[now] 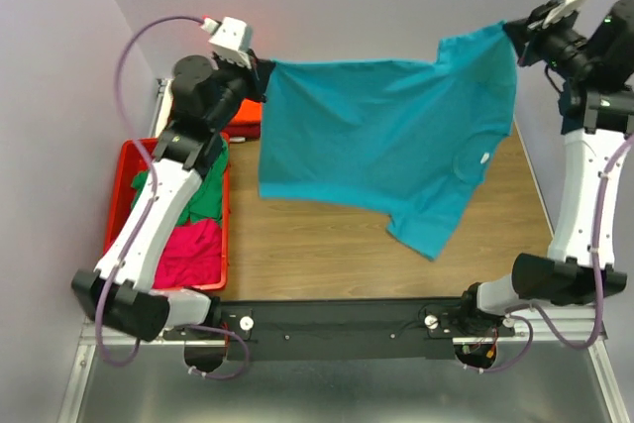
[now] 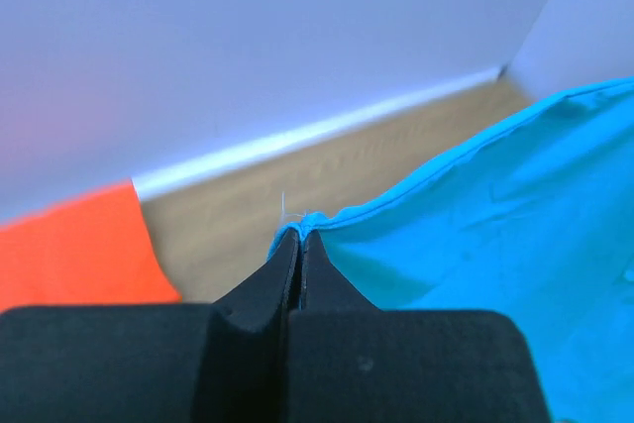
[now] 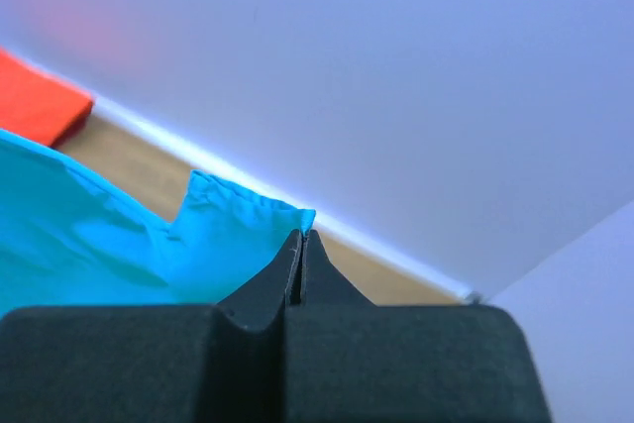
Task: Fold and stack the t-shirts
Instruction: Flatten the tshirt out
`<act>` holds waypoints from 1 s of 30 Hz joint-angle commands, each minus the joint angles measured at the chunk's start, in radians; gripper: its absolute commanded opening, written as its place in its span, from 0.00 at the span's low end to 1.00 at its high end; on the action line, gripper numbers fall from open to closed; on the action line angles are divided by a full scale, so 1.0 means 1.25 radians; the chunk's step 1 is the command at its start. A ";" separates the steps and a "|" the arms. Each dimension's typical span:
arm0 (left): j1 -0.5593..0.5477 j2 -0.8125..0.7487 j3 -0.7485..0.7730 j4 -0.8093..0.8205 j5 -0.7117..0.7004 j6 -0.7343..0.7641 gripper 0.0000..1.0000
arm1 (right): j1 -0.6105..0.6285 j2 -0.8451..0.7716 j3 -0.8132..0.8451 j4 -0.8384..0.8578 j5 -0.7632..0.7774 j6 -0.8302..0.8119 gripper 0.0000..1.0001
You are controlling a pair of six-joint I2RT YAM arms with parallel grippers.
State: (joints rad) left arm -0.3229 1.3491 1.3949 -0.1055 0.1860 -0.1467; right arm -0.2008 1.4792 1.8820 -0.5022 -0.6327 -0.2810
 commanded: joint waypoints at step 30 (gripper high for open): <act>-0.115 -0.334 -0.223 0.228 -0.070 -0.035 0.00 | -0.020 -0.085 0.166 -0.017 0.115 0.064 0.01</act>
State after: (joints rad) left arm -0.4606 0.9157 1.2877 0.1036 0.1768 -0.1669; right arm -0.2180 1.3224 2.2402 -0.5018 -0.4133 -0.2020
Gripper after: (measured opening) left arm 0.009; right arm 0.006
